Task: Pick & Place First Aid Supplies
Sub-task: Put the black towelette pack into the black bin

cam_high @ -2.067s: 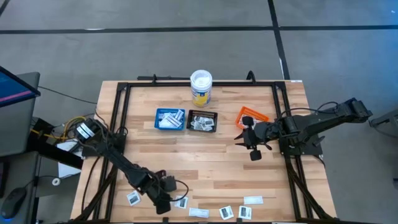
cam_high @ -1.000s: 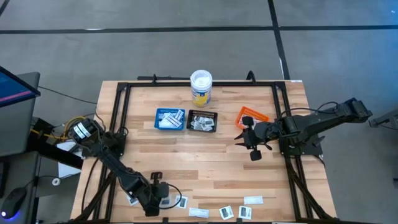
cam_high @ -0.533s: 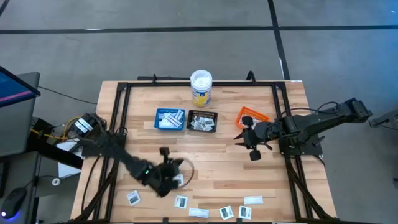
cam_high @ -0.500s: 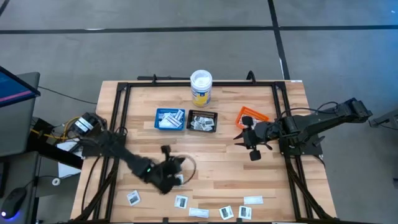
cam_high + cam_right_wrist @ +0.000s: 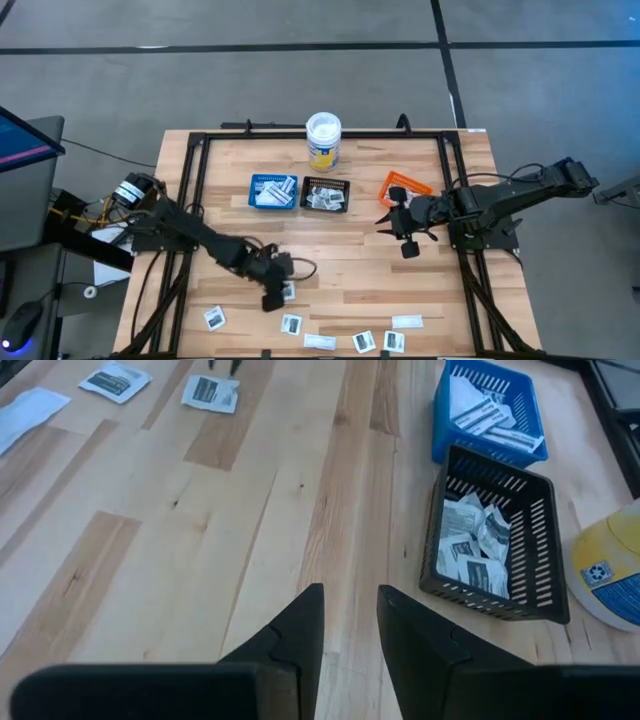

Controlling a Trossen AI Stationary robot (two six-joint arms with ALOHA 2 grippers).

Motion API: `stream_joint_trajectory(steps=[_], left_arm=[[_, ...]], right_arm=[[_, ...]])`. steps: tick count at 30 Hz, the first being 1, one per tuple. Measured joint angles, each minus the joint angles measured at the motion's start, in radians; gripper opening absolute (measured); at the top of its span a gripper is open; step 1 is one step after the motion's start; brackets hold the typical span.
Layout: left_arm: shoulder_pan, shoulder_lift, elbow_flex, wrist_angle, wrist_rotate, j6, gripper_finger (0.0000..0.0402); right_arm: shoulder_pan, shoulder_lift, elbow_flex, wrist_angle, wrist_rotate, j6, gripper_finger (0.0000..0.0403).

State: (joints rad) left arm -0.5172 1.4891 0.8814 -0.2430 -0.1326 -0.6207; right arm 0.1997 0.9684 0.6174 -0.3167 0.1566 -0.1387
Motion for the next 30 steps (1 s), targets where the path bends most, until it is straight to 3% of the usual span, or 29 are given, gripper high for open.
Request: stream_joint_trajectory(steps=[4, 11, 16, 30], left_arm=[[-0.079, 0.012, -0.018, -0.028, -0.037, -0.038, 0.0117], [-0.114, 0.030, -0.050, -0.024, -0.283, -0.041, 0.0141], [-0.107, 0.031, -0.050, 0.003, -0.225, -0.048, 0.0145], [-0.119, 0.071, -0.083, 0.046, -0.205, -0.118, 0.0145]], right_arm=[[0.000, 0.000, 0.000, 0.002, 0.000, 0.000, 0.0090], [0.000, 0.000, 0.000, 0.011, 0.000, -0.001, 0.0090], [0.000, 0.000, 0.000, 0.009, 0.000, -0.002, 0.0090], [0.001, 0.000, 0.000, 0.005, 0.000, -0.002, 0.0090]])
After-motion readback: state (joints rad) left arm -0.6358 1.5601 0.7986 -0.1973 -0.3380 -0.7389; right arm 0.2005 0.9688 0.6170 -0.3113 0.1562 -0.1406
